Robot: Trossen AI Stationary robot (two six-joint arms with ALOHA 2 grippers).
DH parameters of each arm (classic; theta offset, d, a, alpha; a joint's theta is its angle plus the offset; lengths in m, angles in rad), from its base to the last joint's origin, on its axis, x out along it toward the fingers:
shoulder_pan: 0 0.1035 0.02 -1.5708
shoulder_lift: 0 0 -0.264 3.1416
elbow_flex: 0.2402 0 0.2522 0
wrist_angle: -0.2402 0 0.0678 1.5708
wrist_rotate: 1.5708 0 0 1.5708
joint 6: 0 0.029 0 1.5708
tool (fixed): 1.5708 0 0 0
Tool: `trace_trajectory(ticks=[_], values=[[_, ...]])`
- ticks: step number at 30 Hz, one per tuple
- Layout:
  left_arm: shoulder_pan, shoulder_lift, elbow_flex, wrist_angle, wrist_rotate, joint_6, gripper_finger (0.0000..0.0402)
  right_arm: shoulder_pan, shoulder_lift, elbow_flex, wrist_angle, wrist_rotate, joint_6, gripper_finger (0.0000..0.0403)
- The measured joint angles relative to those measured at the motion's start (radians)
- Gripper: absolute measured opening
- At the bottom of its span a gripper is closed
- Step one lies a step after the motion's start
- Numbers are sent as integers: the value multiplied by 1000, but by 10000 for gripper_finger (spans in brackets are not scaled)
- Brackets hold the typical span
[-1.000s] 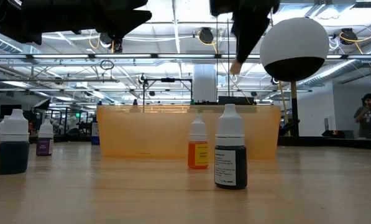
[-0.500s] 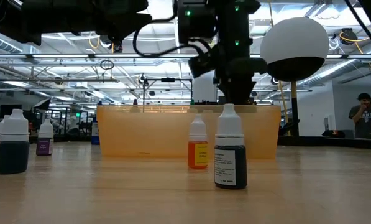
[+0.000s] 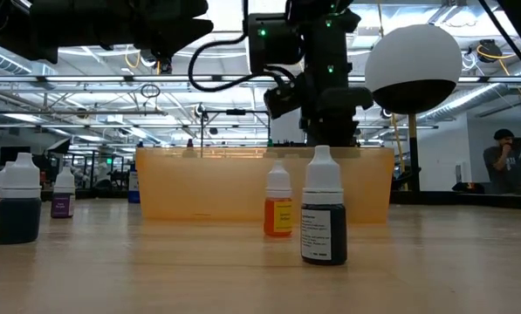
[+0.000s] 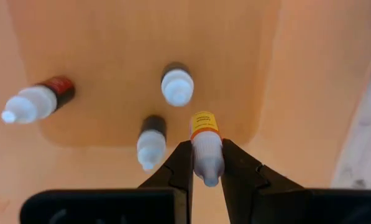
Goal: Pick & Place food coloring
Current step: Put the small orange food coloring bottle into the orange bin, then put the small purple food coloring bottle into the orange bin
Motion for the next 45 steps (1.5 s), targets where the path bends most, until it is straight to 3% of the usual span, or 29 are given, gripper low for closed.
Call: trace_trajectory(ticks=[14,21,25,37,41,45], values=[[0,0,0,-2,0,-4,230,-24,0,-74,87,-50,2,41],[0,0,0,-9,0,-3,230,-23,0,-74,86,-49,55,148],[0,0,0,-10,0,-3,230,-23,-8,-74,83,-47,77,179],[0,0,0,-17,0,-3,230,-17,-184,-74,72,-48,199,167],[0,0,0,-18,0,-3,230,54,-257,-74,128,-77,247,164],[0,0,0,-18,0,-3,230,237,-279,-74,290,-70,245,164]])
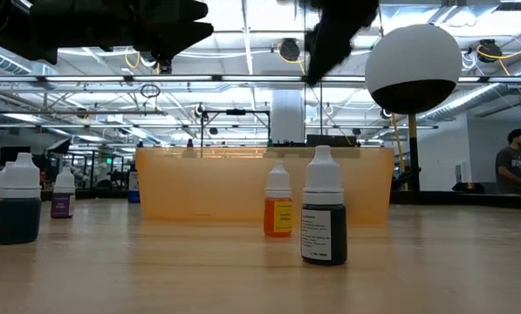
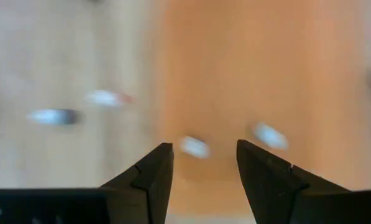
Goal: Pick & Place food coloring
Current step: Put the small purple food coloring bottle into the orange bin
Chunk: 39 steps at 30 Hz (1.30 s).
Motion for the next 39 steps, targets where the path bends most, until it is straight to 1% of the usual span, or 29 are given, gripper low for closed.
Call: trace_trajectory(ticks=[3,5,8,11,15,19,25,30,37,39], values=[[0,0,0,0,0,0,230,144,36,0,133,24,0,164],[0,0,0,0,0,0,230,223,76,5,177,20,13,164],[0,0,0,0,0,0,230,299,155,33,136,19,5,164],[0,0,0,-2,0,-1,230,339,242,65,106,26,-44,164],[0,0,0,-5,0,-13,230,349,333,117,99,45,-165,164],[0,0,0,-16,0,-13,230,333,363,154,71,76,-253,166],[0,0,0,-35,0,-16,230,308,363,155,101,100,-278,175],[0,0,0,-35,0,-16,230,307,378,156,190,100,-310,174],[0,0,0,-32,0,-16,230,308,406,153,165,97,-320,174],[0,0,0,-33,0,-16,230,307,412,154,189,77,-320,175]])
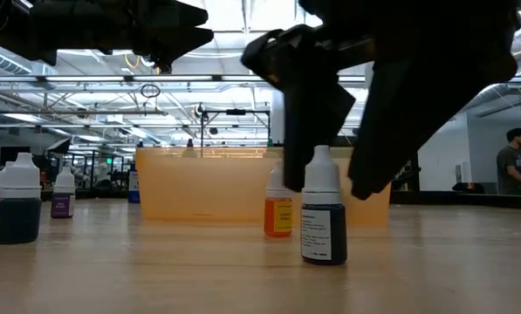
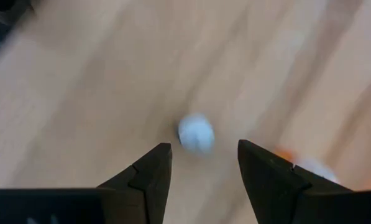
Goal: Pick & Place food coloring
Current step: Put the small purple food coloring bottle into the orange bin
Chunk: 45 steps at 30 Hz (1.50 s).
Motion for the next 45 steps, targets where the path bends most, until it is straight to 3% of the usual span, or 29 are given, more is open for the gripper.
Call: trace_trajectory(ticks=[18,39,45], values=[[0,0,0,-4,0,0,230,-2,-1,-3,30,-30,0,140],[0,0,0,-4,0,1,230,-20,-3,-69,122,-59,-4,140],[0,0,0,-7,0,1,230,-20,-3,-69,123,-71,-4,112]])
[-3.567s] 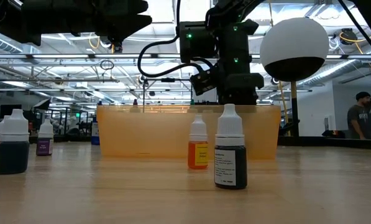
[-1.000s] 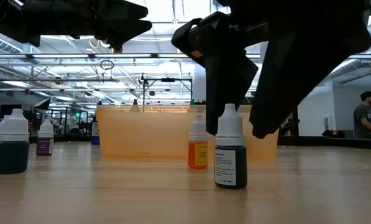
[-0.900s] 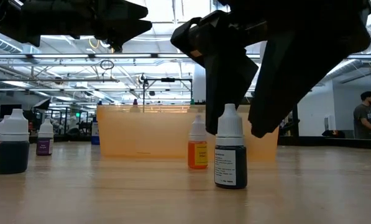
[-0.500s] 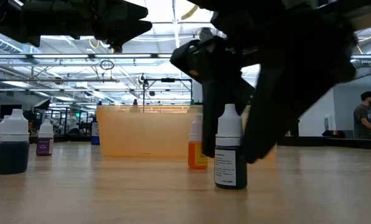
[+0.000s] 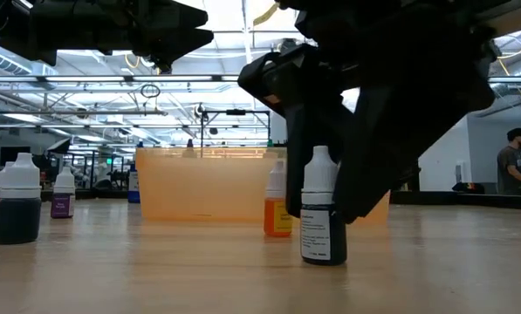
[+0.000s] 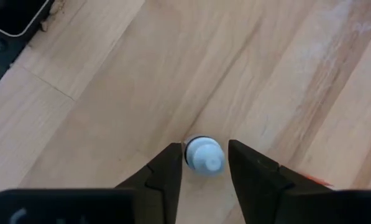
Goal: Pick & Place food coloring
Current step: Put the small purple food coloring bottle into the orange bin
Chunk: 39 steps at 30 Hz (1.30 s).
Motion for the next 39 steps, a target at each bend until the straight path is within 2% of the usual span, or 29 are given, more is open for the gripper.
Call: trace_trajectory(ticks=[6,14,17,22,26,30,35,39], values=[[0,0,0,-1,0,0,230,-6,-1,0,1,-45,0,53],[0,0,0,-1,0,0,230,-7,-37,-1,4,-28,0,50],[0,0,0,-2,0,0,230,-6,-124,0,-23,28,2,50],[0,0,0,-7,0,0,230,-37,-311,0,-150,184,17,50],[0,0,0,-7,0,0,230,-116,-441,1,-228,228,80,50],[0,0,0,-8,0,0,230,-225,-491,1,-261,215,76,50],[0,0,0,-8,0,0,230,-413,-477,1,-355,59,50,50],[0,0,0,-9,0,0,230,-531,-408,0,-428,41,32,50]])
